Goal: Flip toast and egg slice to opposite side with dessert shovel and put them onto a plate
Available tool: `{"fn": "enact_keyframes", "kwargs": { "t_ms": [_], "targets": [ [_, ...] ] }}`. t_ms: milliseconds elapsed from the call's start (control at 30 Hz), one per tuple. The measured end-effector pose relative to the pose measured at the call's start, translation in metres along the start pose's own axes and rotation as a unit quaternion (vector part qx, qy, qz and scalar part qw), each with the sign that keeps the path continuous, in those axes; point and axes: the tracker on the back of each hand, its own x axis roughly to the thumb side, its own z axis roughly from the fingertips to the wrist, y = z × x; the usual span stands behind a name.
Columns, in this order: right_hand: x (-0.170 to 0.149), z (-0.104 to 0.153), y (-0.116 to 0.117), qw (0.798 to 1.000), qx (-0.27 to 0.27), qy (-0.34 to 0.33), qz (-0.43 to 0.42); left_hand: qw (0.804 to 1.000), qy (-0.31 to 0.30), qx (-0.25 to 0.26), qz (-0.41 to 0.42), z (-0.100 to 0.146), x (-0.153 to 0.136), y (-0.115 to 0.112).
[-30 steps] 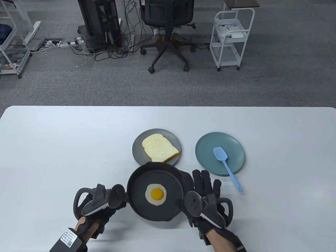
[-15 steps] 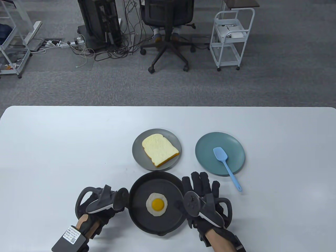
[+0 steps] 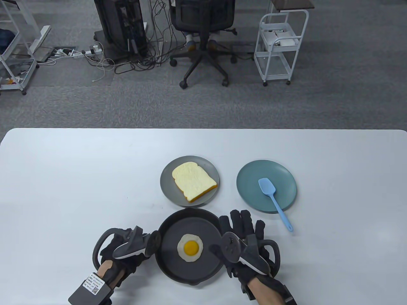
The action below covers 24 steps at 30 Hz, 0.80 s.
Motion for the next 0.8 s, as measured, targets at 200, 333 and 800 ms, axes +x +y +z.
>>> {"fn": "enact_keyframes", "kwargs": {
  "t_ms": [200, 333, 800],
  "targets": [
    [0.0, 0.0, 0.0, 1.0, 0.004, 0.001, 0.002, 0.999, -0.02, -0.024, 0.028, 0.004, -0.005, 0.002],
    [0.0, 0.0, 0.001, 1.0, 0.006, 0.002, 0.001, 0.997, -0.015, -0.016, 0.071, 0.013, -0.016, 0.012],
    [-0.008, -0.001, -0.002, 1.0, 0.003, 0.021, -0.015, 0.961, -0.009, 0.089, 0.261, 0.029, -0.079, 0.009]
  ]
}}
